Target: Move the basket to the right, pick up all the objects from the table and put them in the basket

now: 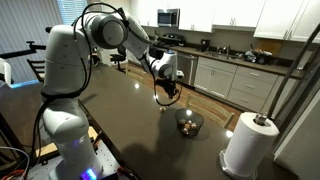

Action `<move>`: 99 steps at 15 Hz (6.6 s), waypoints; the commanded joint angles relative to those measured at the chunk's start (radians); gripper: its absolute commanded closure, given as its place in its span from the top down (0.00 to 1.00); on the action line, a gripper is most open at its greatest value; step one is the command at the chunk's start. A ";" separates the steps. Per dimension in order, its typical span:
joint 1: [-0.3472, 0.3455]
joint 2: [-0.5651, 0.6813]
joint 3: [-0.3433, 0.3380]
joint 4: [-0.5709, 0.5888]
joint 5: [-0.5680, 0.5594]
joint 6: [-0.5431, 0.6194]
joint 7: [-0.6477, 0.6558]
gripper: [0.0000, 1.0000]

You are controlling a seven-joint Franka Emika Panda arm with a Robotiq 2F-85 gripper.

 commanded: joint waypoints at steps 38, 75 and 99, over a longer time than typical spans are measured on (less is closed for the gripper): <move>-0.100 -0.127 -0.127 -0.187 0.078 0.121 0.278 0.62; 0.015 0.031 0.047 -0.064 -0.021 -0.153 0.001 1.00; -0.011 0.323 0.076 0.306 -0.049 -0.310 -0.209 1.00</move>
